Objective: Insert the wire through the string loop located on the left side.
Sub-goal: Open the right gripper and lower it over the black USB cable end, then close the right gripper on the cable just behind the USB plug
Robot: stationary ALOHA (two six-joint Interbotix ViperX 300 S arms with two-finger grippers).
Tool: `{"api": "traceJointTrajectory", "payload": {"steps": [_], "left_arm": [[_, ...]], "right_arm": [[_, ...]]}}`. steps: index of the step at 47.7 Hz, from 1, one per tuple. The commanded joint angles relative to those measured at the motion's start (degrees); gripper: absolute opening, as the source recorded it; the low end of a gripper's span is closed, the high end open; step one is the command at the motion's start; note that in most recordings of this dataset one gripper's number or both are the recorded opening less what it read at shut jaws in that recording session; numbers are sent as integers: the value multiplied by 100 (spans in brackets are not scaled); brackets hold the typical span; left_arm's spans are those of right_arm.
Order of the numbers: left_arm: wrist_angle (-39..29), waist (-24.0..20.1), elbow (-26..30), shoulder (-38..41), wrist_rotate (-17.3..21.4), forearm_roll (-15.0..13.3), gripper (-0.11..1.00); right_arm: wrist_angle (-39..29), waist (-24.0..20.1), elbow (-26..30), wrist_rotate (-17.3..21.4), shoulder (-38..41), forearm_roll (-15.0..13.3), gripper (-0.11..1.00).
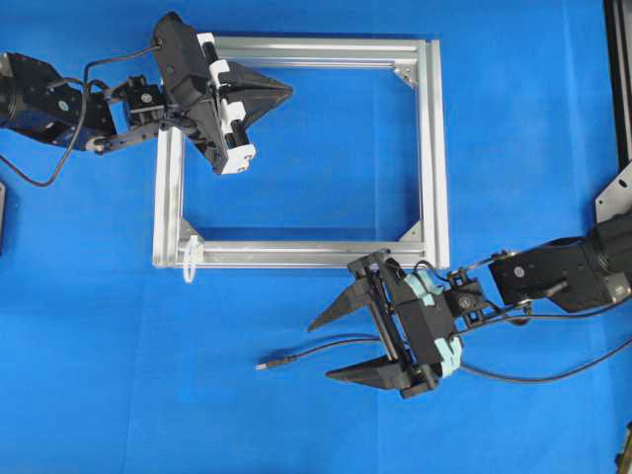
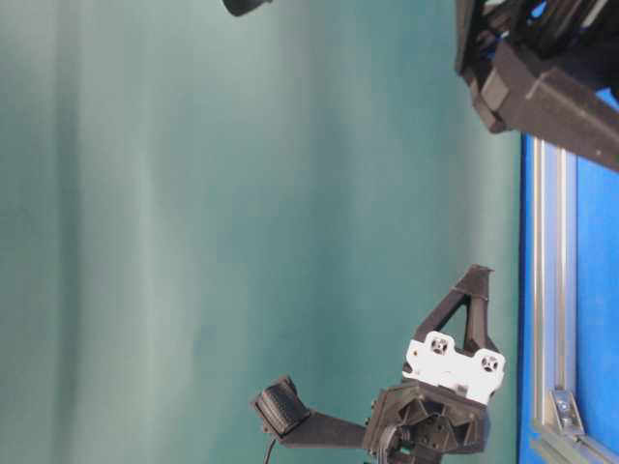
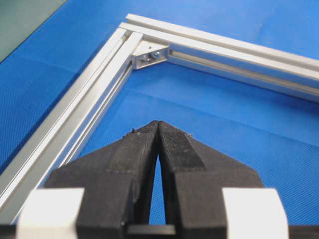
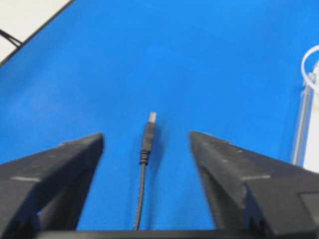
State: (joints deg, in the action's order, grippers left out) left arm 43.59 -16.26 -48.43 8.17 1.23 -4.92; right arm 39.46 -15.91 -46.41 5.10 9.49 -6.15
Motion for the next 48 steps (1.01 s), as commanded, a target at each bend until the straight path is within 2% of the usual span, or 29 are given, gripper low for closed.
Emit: {"api": "traceJointTrajectory", "payload": {"steps": [1, 3, 12, 26, 48], "left_arm": [[26, -9, 62, -176, 9, 9, 0], [26, -9, 62, -176, 9, 9, 0], [26, -9, 62, -176, 9, 9, 0], [18, -9, 62, -176, 9, 9, 0], [9, -9, 53, -176, 0, 9, 0]], "right_arm": [[26, -18, 53, 26, -185, 9, 88], [18, -26, 62, 26, -167, 9, 85], [44, -35, 141, 105, 149, 149, 86], [26, -44, 404, 343, 747, 176, 86], [-26, -26, 580, 325, 1055, 290, 82]]}}
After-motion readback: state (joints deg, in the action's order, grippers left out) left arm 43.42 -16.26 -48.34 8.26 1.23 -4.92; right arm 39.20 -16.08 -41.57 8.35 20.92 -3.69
